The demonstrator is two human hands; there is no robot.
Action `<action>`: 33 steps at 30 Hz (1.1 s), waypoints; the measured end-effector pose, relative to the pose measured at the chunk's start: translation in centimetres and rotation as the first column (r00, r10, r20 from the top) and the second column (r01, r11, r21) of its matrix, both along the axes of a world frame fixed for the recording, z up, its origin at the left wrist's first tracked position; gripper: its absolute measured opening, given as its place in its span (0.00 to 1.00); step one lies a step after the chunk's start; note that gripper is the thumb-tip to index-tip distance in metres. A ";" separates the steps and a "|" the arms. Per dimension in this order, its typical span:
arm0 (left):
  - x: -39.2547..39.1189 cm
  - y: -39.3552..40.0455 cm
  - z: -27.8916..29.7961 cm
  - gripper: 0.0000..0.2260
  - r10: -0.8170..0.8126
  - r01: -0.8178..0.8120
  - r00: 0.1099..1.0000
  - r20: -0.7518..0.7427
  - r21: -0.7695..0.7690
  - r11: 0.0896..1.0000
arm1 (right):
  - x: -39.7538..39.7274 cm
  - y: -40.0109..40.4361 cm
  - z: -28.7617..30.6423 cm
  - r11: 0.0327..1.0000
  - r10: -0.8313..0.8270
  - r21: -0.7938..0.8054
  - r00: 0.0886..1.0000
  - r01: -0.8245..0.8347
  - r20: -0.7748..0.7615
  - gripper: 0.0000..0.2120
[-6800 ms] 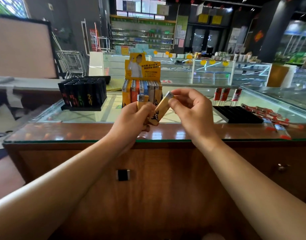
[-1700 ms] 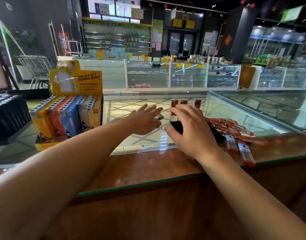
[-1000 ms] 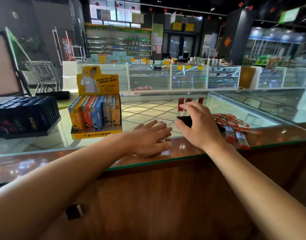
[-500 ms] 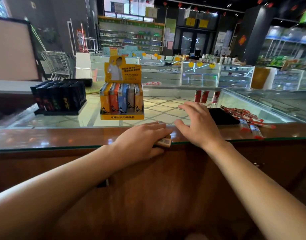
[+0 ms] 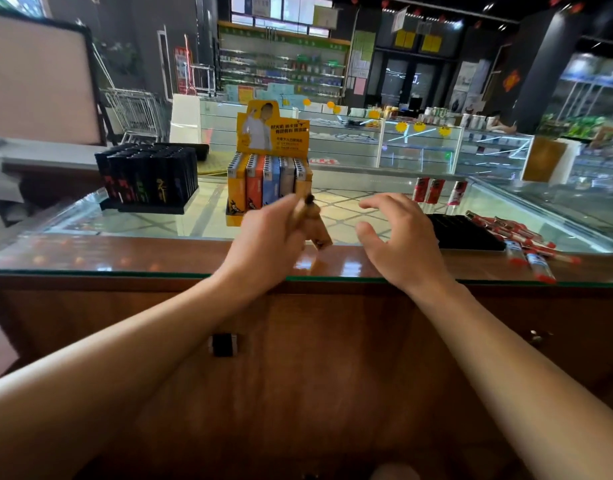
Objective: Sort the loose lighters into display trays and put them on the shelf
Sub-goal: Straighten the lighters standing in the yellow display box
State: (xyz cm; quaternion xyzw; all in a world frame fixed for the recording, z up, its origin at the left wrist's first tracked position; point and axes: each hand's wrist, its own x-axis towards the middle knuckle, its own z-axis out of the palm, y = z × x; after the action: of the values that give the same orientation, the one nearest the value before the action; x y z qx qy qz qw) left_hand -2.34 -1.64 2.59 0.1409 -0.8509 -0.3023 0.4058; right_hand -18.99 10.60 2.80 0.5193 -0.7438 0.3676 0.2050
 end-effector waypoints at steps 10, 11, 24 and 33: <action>1.3 -1.0 2.1 0.08 -0.053 0.336 0.924 -0.380 0.734 0.590 | 4.5 -3.2 0.7 0.948 0.317 -0.101 0.907 -0.301 0.276 0.09; 1.4 -1.2 2.0 0.08 -0.069 0.338 0.925 -0.373 0.726 0.599 | 4.7 -3.5 0.7 0.943 0.332 -0.133 0.898 -0.306 0.289 0.09; 1.5 -4.1 2.2 0.04 -0.022 0.155 0.962 -0.273 0.476 0.866 | 4.3 -4.7 0.7 0.952 0.300 -0.049 0.883 -0.303 0.362 0.04; 0.2 -4.9 2.0 0.09 -0.068 0.117 0.985 -0.156 0.328 0.937 | 4.4 -5.3 0.6 0.911 0.410 -0.201 0.841 -0.360 0.353 0.17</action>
State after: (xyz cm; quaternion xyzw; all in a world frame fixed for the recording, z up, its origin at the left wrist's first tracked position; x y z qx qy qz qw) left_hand -2.19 -6.58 4.63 0.1460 -0.7614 -0.4711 0.4207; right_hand -14.59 5.31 3.43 0.5611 -0.6247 0.5429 0.0082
